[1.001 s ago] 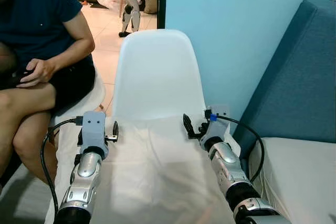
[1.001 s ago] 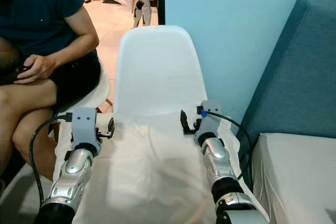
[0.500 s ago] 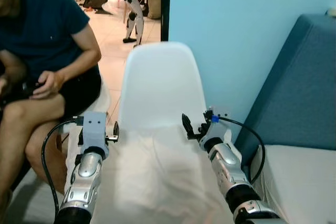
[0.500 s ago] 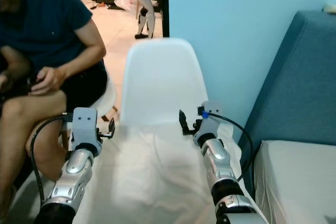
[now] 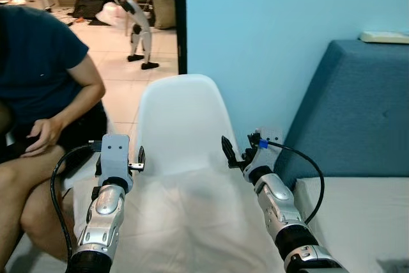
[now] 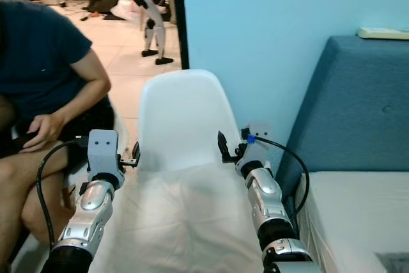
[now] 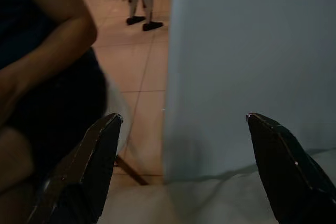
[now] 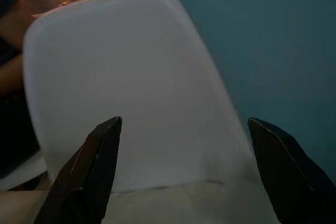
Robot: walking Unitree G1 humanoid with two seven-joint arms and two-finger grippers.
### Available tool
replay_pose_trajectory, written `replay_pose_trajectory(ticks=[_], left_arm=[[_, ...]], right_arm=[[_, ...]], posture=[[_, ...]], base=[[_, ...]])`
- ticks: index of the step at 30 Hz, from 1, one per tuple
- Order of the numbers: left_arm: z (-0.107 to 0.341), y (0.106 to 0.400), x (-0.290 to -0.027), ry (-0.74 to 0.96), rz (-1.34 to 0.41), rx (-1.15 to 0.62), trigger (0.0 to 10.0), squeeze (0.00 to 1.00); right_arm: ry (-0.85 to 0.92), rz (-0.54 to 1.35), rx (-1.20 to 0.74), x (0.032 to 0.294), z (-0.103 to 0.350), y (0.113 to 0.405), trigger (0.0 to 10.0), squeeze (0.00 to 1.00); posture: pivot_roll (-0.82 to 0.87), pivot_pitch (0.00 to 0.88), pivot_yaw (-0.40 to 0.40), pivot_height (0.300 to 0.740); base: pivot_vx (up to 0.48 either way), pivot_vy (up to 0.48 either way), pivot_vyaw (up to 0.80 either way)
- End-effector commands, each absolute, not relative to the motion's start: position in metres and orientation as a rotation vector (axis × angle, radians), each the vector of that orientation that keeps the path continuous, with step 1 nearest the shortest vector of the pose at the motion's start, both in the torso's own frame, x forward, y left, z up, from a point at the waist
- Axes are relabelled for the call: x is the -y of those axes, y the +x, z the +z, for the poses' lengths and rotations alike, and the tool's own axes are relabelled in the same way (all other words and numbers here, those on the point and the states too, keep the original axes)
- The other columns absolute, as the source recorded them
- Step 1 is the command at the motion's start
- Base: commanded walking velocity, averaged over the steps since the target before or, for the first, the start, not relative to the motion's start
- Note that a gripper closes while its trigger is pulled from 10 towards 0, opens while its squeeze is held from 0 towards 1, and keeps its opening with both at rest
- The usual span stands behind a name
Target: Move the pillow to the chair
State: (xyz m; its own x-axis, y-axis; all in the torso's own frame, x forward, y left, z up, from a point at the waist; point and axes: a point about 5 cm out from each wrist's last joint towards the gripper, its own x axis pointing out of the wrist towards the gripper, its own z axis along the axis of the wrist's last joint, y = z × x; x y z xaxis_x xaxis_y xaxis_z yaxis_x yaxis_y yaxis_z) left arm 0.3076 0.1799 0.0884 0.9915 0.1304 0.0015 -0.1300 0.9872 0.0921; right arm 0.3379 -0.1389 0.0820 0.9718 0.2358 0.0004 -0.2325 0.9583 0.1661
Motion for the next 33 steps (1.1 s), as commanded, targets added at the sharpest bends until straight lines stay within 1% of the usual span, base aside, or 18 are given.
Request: replay_pose_trajectory(ticks=[1,7,8,9,10,11,12,13,14,15,16,22,23,24,28,33], left_arm=[[0.085,0.306,-0.180,0.096,0.139,-0.016,10.0,0.00],[0.078,0.304,-0.179,0.112,0.119,-0.052,10.0,0.00],[0.075,0.304,-0.178,0.114,0.111,-0.062,10.0,0.00],[0.069,0.303,-0.177,0.103,0.098,-0.089,10.0,0.00],[0.069,0.303,-0.177,0.103,0.098,-0.089,10.0,0.00],[0.056,0.300,-0.178,0.070,0.085,-0.158,10.0,0.00],[0.043,0.296,-0.180,0.059,0.081,-0.221,10.0,0.00],[0.035,0.293,-0.181,0.054,0.080,-0.262,10.0,0.00],[0.035,0.293,-0.181,0.054,0.080,-0.262,10.0,0.00],[0.025,0.289,-0.185,0.087,0.079,-0.326,10.0,0.00],[0.020,0.286,-0.187,0.085,0.081,-0.361,10.0,0.00],[0.010,0.280,-0.187,0.064,0.068,-0.435,10.0,0.00],[0.007,0.277,-0.188,0.080,0.082,-0.446,10.0,0.00],[0.001,0.274,-0.187,0.052,0.105,-0.468,10.0,0.00],[-0.003,0.273,-0.188,0.020,0.114,-0.491,10.0,0.00],[0.001,0.276,-0.189,0.062,0.098,-0.446,10.0,0.00]], right_arm=[[0.188,0.226,-0.035,0.139,0.078,0.336,10.0,0.00],[0.162,0.221,-0.079,0.138,0.069,0.333,10.0,0.00],[0.156,0.220,-0.130,0.138,0.061,0.330,10.0,0.00],[0.112,0.226,-0.239,0.137,0.046,0.325,10.0,0.00],[0.112,0.226,-0.239,0.137,0.046,0.325,10.0,0.00],[0.050,0.243,-0.357,0.137,0.029,0.317,10.0,0.00],[0.002,0.257,-0.435,0.138,0.016,0.308,10.0,0.00],[-0.026,0.267,-0.473,0.139,0.009,0.303,10.0,0.00],[-0.026,0.267,-0.473,0.139,0.009,0.303,10.0,0.00],[-0.014,0.258,-0.486,0.141,0.005,0.299,10.0,0.00],[0.000,0.244,-0.475,0.143,0.004,0.297,10.0,0.00],[0.037,0.203,-0.454,0.149,0.003,0.295,10.0,0.00],[0.034,0.206,-0.450,0.150,0.002,0.294,10.0,0.00],[0.031,0.214,-0.456,0.149,0.001,0.294,10.0,0.00],[0.037,0.226,-0.468,0.147,0.000,0.293,10.0,0.00],[0.024,0.234,-0.478,0.146,-0.001,0.293,10.0,0.00]], posture=[[0.01,0.034,-0.017,0.740],[0.00,0.032,-0.018,0.740],[0.01,0.032,-0.017,0.740],[0.01,0.031,-0.019,0.740],[0.01,0.031,-0.019,0.740],[0.01,0.026,-0.020,0.740],[0.01,0.027,-0.020,0.740],[0.01,0.027,-0.020,0.740],[0.01,0.027,-0.020,0.740],[0.00,0.030,-0.017,0.740],[0.00,0.028,-0.019,0.740],[0.01,0.025,-0.025,0.740],[0.01,0.023,-0.026,0.740],[0.01,0.020,-0.026,0.740],[0.01,0.016,-0.030,0.740],[0.00,0.010,-0.035,0.740]], base=[[0.000,0.000,0.00],[0.000,0.000,0.00],[0.000,0.000,0.00],[0.000,0.000,0.00],[0.000,0.000,0.00],[0.000,0.000,0.00],[0.000,0.000,0.00],[0.000,0.000,0.00],[0.000,0.000,0.00],[0.000,0.000,0.00],[0.000,0.000,0.00],[0.000,0.000,0.00],[0.000,0.000,0.00],[0.000,0.000,0.00],[0.000,0.000,0.00],[0.000,0.000,0.00]])
